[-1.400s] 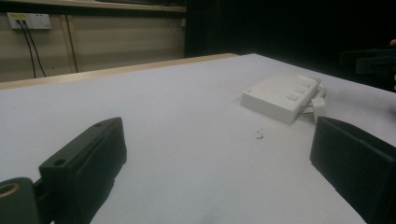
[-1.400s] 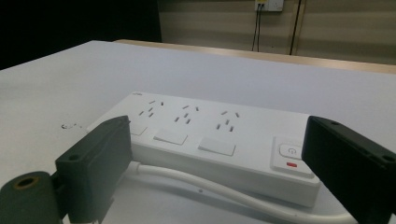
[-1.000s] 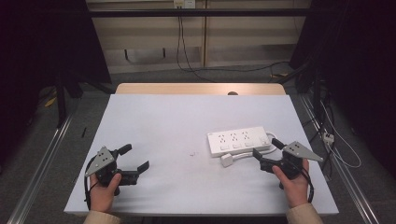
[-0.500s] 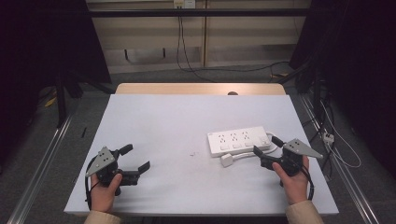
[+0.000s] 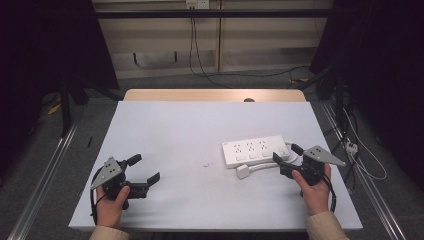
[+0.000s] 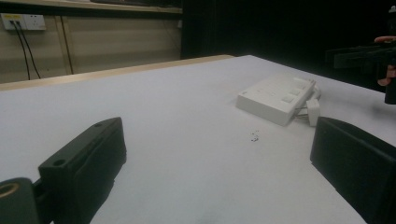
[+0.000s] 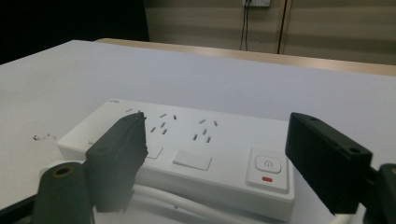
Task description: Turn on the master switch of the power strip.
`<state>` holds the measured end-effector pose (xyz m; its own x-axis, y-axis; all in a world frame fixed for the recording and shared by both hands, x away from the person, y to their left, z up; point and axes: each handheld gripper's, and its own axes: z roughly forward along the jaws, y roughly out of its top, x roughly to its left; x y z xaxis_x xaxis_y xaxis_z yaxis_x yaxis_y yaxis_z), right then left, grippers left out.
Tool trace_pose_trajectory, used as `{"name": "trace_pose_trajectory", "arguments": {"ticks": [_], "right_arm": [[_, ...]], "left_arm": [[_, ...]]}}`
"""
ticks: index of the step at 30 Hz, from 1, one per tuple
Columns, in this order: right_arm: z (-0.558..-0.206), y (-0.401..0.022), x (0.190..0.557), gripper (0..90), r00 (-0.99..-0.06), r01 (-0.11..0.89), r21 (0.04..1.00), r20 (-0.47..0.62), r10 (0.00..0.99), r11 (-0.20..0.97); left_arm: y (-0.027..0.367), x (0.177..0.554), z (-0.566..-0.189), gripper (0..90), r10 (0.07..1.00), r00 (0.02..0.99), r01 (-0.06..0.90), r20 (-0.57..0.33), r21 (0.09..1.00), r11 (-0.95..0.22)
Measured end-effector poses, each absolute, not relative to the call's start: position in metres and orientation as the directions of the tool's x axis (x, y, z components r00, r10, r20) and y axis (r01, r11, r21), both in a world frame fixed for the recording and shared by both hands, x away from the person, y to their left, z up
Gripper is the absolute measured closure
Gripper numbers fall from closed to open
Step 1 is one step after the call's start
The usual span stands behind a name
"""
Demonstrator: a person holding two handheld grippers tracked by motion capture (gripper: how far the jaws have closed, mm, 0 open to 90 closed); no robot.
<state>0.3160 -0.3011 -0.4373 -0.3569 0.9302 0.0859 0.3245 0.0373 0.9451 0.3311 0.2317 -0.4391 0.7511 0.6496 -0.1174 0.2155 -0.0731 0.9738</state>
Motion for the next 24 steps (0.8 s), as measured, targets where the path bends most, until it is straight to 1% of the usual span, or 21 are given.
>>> {"name": "trace_pose_trajectory", "arguments": {"ticks": [4,7,17,24], "right_arm": [[-0.437,-0.302,0.318,25.1,-0.358,0.330,0.943,0.085,0.930,0.041],[-0.436,-0.303,0.319,26.1,-0.357,0.333,0.942,0.081,0.930,0.046],[-0.436,-0.305,0.324,35.0,-0.351,0.352,0.935,0.082,0.933,0.051],[-0.437,-0.307,0.327,45.4,-0.360,0.362,0.930,0.077,0.930,0.064]], "left_arm": [[0.232,0.331,-0.439,3.3,0.650,0.751,0.213,-0.115,0.974,-0.074],[0.232,0.331,-0.439,3.3,0.651,0.750,0.213,-0.113,0.974,-0.076],[0.232,0.331,-0.439,3.3,0.651,0.750,0.210,-0.113,0.975,-0.074],[0.231,0.331,-0.438,3.3,0.652,0.750,0.210,-0.113,0.975,-0.074]]}}
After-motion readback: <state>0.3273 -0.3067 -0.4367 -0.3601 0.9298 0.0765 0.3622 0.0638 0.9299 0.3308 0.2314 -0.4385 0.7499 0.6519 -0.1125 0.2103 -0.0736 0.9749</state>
